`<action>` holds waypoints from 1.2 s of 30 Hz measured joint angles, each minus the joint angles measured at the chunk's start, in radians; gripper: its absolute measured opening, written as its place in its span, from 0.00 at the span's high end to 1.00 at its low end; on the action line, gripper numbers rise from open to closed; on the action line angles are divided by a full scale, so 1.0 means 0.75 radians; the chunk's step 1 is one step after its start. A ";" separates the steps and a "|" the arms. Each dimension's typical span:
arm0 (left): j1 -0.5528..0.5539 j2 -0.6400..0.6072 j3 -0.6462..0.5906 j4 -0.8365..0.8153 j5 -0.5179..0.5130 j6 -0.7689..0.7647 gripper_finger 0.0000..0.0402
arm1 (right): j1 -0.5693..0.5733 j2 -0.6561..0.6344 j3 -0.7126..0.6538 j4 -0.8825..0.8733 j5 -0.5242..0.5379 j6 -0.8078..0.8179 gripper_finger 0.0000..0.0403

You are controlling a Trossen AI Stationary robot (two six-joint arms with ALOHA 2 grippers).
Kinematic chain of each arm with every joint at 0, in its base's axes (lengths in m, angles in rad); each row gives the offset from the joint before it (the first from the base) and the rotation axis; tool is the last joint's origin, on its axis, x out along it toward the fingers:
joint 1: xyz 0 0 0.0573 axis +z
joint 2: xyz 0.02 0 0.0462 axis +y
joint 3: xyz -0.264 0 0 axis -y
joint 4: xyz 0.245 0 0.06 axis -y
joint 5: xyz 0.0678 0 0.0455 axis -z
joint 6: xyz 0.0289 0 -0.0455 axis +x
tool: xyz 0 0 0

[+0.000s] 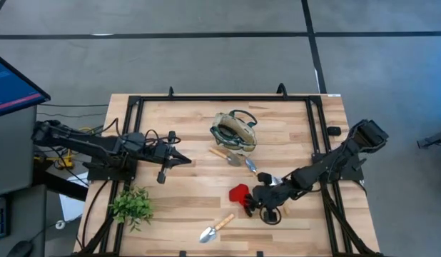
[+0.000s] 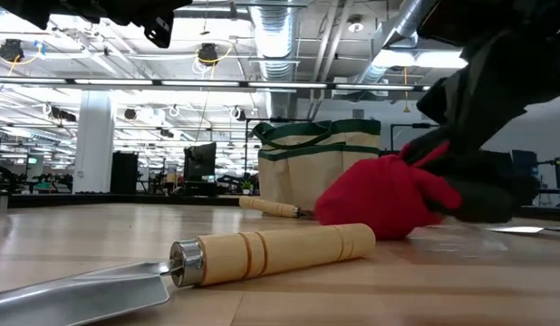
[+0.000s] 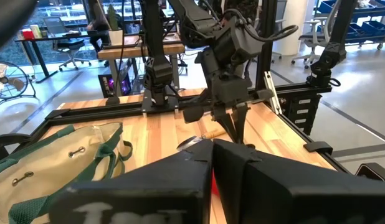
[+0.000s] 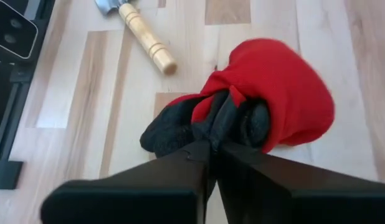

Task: Pick & Place Garden tools in Gardening bag
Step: Put the red gloves into the gardening bag

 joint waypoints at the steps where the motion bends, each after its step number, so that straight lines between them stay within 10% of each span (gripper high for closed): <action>1: 0.000 0.000 0.000 0.000 0.000 0.000 1.00 | 0.000 -0.018 0.004 -0.026 0.001 -0.004 0.98; 13: 0.000 0.000 0.000 -0.002 -0.043 0.000 1.00 | -0.082 -0.259 0.295 -0.399 0.180 -0.299 1.00; 26: 0.000 0.000 0.000 -0.002 -0.051 0.000 1.00 | -0.549 -0.327 0.505 -0.500 0.207 -0.836 1.00; 36: 0.000 0.000 0.000 -0.004 -0.050 0.000 1.00 | -0.938 -0.223 0.511 -0.468 -0.045 -1.062 1.00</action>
